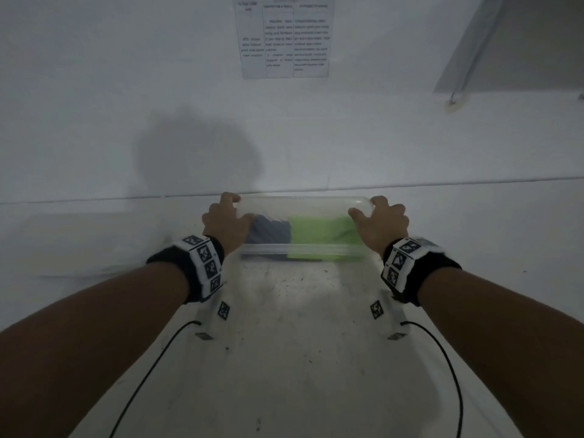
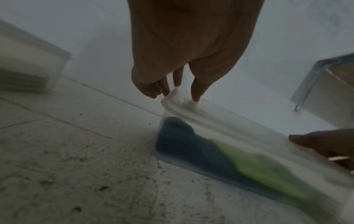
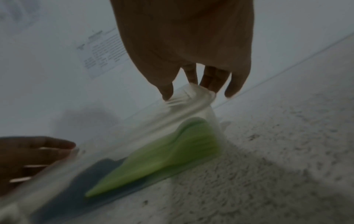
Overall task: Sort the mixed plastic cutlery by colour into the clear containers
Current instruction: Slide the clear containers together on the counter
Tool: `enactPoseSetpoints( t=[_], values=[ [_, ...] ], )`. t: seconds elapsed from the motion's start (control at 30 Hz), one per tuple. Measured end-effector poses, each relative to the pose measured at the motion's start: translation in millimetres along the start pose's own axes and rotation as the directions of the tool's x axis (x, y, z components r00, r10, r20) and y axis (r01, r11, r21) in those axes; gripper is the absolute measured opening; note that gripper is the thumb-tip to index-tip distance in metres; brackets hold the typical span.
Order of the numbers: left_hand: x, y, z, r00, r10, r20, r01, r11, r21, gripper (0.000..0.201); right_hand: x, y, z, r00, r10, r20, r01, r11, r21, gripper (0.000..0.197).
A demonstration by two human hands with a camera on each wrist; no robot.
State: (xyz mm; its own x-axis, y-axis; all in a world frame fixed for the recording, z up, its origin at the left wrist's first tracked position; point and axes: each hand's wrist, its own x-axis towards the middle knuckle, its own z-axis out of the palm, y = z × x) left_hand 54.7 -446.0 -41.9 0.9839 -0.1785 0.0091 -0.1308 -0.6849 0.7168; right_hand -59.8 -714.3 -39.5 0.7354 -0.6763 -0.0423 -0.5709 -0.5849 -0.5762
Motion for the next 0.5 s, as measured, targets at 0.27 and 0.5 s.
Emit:
enactPoseSetpoints(
  t=[0.27,0.5],
  values=[
    [11.6,-2.1,22.7,0.99,-0.003,0.141,-0.015,0.992,0.127,0.054,21.6,-1.0,17.8,0.989,0.009,0.146,-0.023,0.995,0.094,0.06],
    [4.8,-9.1,26.1,0.981,0.026,0.19,-0.051,0.99,0.129,0.068,19.9,5.0,20.9,0.991,0.006,0.132,-0.025,0.989,0.143,0.051]
  ],
)
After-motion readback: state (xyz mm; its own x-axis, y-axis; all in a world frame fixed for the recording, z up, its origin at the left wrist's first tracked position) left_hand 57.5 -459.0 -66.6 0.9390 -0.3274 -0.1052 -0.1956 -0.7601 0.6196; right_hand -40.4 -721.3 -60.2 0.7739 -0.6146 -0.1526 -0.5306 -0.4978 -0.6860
